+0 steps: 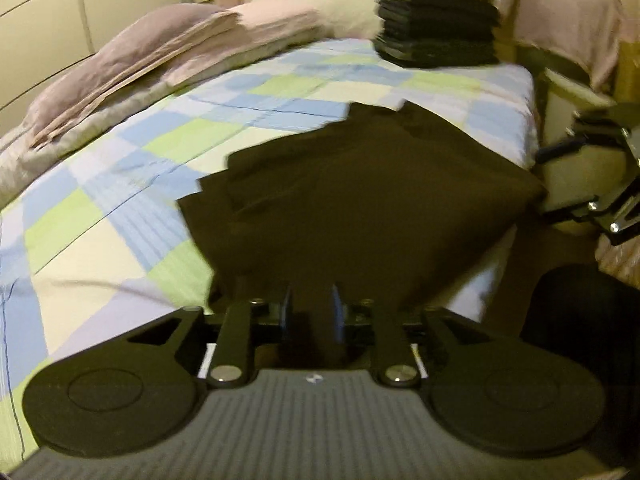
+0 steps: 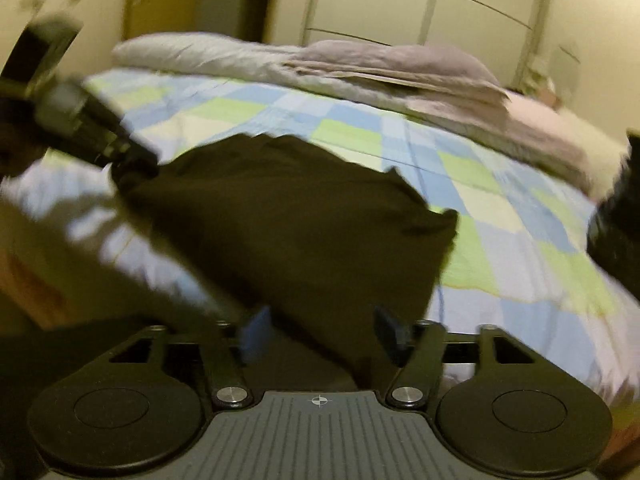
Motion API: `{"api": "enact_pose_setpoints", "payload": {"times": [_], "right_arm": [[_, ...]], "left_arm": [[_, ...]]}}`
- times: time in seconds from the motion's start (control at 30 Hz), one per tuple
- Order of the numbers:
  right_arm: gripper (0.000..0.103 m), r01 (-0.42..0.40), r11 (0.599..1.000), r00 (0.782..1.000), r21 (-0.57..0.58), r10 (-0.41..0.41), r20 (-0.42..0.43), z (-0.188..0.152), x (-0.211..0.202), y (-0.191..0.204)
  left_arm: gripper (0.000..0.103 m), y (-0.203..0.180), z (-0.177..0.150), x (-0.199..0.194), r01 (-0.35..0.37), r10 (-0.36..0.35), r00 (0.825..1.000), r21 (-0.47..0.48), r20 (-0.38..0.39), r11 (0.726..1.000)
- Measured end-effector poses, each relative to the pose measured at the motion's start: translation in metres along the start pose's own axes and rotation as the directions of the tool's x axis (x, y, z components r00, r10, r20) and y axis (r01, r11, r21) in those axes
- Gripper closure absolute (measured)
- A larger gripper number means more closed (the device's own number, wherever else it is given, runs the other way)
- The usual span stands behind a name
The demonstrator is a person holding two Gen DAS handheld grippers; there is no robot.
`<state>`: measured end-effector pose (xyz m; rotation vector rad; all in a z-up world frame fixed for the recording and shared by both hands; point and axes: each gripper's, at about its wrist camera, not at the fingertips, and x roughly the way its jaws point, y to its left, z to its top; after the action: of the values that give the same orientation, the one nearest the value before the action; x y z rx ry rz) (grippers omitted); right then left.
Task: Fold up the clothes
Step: 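Grasp the folded shirt edge with the left gripper while the right gripper grasps it too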
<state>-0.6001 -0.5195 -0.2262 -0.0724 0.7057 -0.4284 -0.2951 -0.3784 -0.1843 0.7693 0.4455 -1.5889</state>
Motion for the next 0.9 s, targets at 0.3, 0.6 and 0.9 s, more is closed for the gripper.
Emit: {"api": "enact_pose_setpoints", "payload": {"times": [0.3, 0.6, 0.9], "right_arm": [[0.034, -0.016, 0.995, 1.0, -0.094, 0.014, -0.021, -0.001, 0.031, 0.015], [0.034, 0.061, 0.971, 0.997, -0.23, -0.073, -0.041, -0.004, 0.033, 0.02], [0.036, 0.099, 0.854, 0.986, -0.511, -0.152, -0.064, -0.01, 0.072, 0.053]], "left_arm": [[0.083, -0.016, -0.003, 0.01, -0.028, 0.029, 0.999, 0.076, -0.02, 0.997], [0.068, -0.032, -0.01, -0.009, -0.095, 0.083, 0.995, 0.276, 0.056, 0.956], [0.065, -0.075, -0.011, 0.008, -0.162, 0.124, 0.987, 0.563, 0.105, 0.81]]}}
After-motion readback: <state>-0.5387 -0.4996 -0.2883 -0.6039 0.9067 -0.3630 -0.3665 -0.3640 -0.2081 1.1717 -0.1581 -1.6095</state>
